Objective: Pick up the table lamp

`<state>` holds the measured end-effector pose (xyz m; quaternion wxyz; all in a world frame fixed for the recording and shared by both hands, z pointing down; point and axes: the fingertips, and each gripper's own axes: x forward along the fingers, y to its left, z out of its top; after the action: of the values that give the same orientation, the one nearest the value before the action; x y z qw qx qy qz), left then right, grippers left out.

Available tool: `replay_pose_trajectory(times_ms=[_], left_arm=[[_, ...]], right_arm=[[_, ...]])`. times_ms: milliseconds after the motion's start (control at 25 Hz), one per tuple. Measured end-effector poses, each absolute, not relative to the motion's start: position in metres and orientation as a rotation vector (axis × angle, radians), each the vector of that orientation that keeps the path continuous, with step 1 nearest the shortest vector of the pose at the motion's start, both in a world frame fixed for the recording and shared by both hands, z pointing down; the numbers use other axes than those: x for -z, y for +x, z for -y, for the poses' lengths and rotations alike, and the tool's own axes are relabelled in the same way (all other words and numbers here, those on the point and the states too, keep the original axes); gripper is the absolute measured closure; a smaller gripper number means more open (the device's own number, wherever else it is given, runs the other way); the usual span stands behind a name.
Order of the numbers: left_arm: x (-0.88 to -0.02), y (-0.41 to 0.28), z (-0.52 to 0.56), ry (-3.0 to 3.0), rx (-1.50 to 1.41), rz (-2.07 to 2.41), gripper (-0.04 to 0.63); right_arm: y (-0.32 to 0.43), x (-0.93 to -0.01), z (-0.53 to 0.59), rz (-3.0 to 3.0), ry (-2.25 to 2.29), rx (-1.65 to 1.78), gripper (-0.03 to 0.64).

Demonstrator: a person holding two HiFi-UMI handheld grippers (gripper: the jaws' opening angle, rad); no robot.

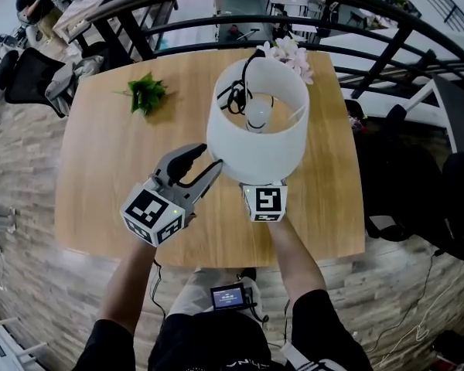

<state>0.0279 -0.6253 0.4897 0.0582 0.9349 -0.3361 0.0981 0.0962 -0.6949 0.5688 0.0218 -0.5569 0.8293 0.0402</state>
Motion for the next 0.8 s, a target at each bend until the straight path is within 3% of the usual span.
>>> replay_pose_trajectory(times_ms=[120, 160, 800], left_arm=[[-0.492, 0.023, 0.627, 2.821, -0.290, 1.040, 0.422], [-0.494, 0.022, 0.628, 2.821, -0.298, 1.047, 0.422], [-0.500, 0.024, 0.619, 2.879, -0.258, 0.996, 0.422]], right_arm=[[0.096, -0.564, 0.699, -2.534, -1.740, -0.148, 0.469], [0.097, -0.563, 0.700, -2.519, -1.747, -0.150, 0.519], [0.097, -0.554, 0.693, -2.424, -1.677, -0.205, 0.525]])
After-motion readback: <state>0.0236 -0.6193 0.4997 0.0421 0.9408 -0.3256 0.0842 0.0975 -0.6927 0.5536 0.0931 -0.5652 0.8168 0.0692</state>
